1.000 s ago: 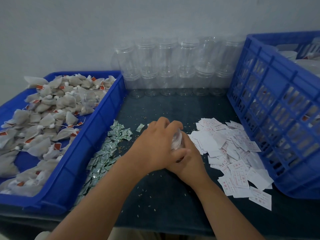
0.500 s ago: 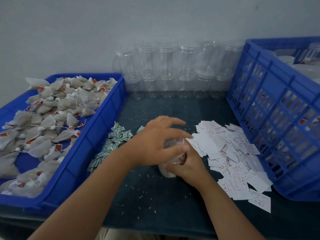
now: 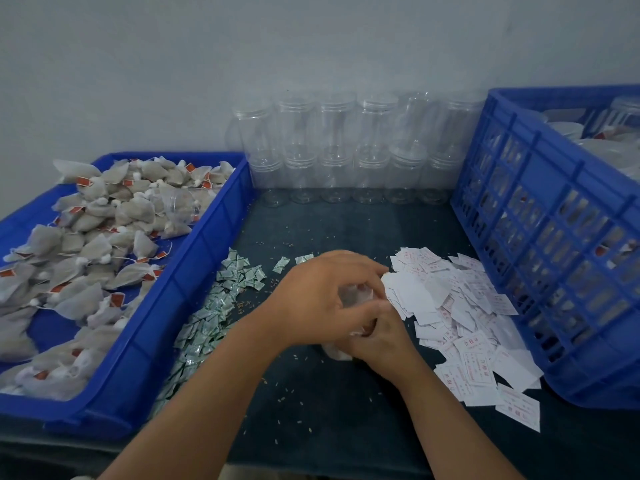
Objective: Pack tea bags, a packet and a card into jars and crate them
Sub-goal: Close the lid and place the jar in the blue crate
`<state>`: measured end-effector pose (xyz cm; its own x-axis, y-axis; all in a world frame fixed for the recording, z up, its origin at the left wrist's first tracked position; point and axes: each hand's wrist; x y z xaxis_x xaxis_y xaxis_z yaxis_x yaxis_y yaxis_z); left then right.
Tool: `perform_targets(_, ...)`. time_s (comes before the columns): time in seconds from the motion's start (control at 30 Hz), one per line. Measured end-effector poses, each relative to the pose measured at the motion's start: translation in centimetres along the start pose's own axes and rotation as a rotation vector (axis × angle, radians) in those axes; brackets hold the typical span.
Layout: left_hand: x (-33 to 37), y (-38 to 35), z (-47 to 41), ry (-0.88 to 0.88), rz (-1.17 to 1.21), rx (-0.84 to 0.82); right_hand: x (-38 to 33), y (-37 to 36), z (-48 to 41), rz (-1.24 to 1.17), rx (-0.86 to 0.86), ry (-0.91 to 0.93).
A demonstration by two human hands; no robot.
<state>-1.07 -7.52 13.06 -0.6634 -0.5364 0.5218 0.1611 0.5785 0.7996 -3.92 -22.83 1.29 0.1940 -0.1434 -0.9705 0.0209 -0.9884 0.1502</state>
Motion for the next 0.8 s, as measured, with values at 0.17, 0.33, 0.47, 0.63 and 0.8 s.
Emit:
perform_targets(0.17,0.5,-2.0,0.2,0.326,-0.085,0.167,-0.7,-0.8,0.4,-0.013,0.114,0.044)
perform_targets(0.33,0.2,-2.2,0.0,0.322,0.101,0.239,-1.2,-0.4,0.6,-0.052,0.12,0.051)
perform_targets(0.47,-0.2,-1.8,0.5,0.238,0.158,0.22,-1.4,-0.4,0.6,-0.116,0.049,-0.006)
perform_targets(0.63,-0.4,-1.0,0.6,0.049,0.128,0.153,-1.2,-0.2,0.4,-0.146,0.024,0.059)
perform_targets(0.8,-0.4,-2.2,0.7,0.27,0.117,0.215,-0.5,-1.0,-0.1,-0.071,0.145,0.123)
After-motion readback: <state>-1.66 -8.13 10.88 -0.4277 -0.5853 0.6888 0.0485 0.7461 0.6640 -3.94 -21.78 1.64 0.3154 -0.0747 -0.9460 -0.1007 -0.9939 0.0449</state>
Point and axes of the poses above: each hand's wrist, its own z-axis away from the middle knuckle, its own y-axis out of the back of the hand, x = y × z
